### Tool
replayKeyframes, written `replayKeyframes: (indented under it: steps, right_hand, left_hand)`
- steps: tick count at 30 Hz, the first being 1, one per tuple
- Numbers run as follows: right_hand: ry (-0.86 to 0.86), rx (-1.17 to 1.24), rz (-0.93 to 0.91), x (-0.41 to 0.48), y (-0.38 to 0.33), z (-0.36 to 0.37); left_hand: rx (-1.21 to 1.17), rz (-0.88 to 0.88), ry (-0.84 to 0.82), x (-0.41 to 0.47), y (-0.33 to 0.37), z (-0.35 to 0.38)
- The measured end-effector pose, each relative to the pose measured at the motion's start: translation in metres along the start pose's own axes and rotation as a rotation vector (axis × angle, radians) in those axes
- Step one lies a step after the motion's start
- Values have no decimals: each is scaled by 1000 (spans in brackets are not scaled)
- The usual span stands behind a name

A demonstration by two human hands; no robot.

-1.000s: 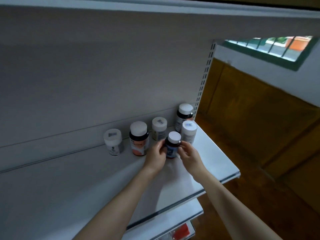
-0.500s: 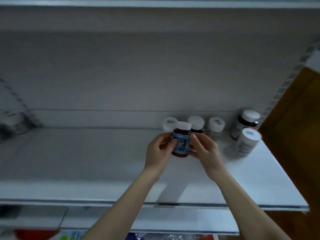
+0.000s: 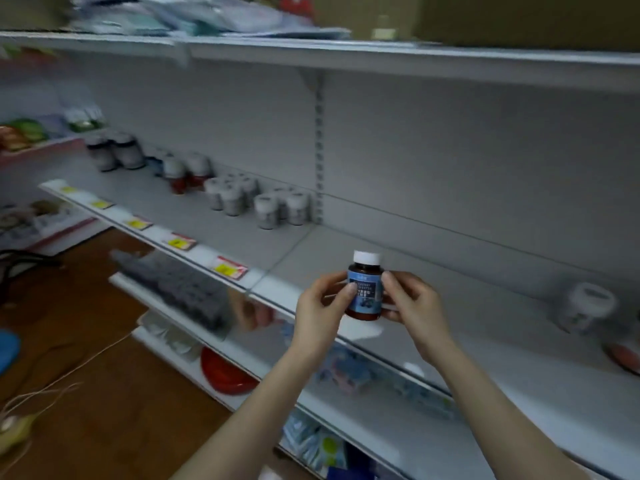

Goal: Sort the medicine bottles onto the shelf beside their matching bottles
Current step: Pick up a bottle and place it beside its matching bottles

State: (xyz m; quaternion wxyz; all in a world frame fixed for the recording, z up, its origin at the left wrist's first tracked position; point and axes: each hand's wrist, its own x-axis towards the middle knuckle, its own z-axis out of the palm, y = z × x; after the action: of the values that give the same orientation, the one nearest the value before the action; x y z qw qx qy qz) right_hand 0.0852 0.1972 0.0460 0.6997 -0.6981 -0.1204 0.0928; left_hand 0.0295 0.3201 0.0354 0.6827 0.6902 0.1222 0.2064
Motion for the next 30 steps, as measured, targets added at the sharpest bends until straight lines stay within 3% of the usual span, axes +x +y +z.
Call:
replayKeyframes:
  steps: [12, 19, 30]
  right_hand:
    - [-288, 4, -30, 9, -5, 241]
    - [-458, 34, -22, 47, -2, 341]
    - [-575, 65, 17, 168, 0, 472]
  left_hand:
    - [48, 54, 265, 10, 11, -236]
    - [94, 59, 427, 43, 8, -321]
    - [113, 8, 505, 167, 3, -425]
